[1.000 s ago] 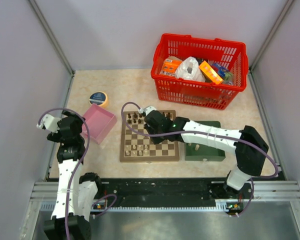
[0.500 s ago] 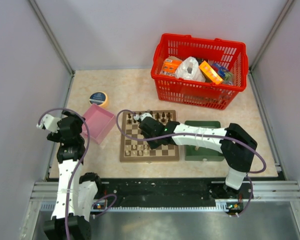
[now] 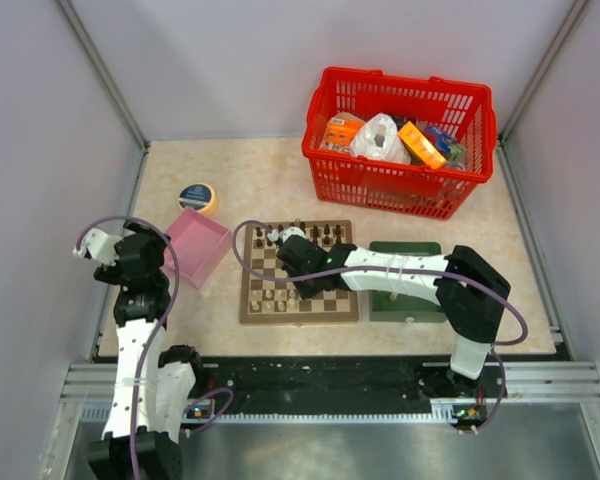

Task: Set up the chess pieces on the board

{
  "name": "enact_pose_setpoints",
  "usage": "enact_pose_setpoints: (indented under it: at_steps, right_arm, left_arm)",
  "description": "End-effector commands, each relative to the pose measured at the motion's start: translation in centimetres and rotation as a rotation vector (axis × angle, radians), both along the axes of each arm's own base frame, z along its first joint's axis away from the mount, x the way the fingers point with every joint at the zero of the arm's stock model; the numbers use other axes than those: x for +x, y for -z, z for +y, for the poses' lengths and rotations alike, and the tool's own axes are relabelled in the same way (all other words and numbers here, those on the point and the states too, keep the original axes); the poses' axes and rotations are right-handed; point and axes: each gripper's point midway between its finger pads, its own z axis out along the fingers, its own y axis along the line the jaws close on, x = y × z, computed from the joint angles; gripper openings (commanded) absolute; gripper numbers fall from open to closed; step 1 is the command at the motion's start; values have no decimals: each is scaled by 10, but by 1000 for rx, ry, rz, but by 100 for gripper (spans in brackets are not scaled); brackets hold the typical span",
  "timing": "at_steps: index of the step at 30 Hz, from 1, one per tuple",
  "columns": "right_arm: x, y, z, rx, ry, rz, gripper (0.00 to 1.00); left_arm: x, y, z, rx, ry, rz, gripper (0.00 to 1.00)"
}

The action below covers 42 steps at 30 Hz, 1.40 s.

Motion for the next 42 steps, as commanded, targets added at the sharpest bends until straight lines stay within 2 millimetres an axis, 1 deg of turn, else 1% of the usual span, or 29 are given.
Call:
enact_pose_setpoints:
  at_steps: [1,14,20,27,29,32,34,35,39,42]
  right_arm:
    - [4,-2,10,23,8,-20,16]
    - [3,3,9,9,6,-14,17]
    - [3,1,9,12,3,-16,20]
    - [4,-8,11,26,0,-27,26]
    - [5,-14,12,37,0,-33,27]
    - [8,-30,10,53,9,-64,28]
    - [10,-43,6,64,17,-92,29]
    - [12,-54,4,80,22,-116,29]
    - [19,-84,-13,103,59,-192,31]
    - [29,-99,-33,113,113,-239,33]
  left_arm:
    - [1,-10,2,7,-8,-37,99]
    - [2,-9,2,7,-8,-34,99]
    - [2,-7,3,6,-8,-28,99]
    - [2,-7,3,6,-8,-28,99]
    - [2,-8,2,6,-8,-31,99]
    - [2,-9,3,7,-8,-33,99]
    - [2,-9,2,7,-8,-33,99]
    - [2,-9,2,6,-6,-33,99]
    - [2,-10,2,7,-4,-37,99]
    - [2,-11,2,6,-5,-40,99]
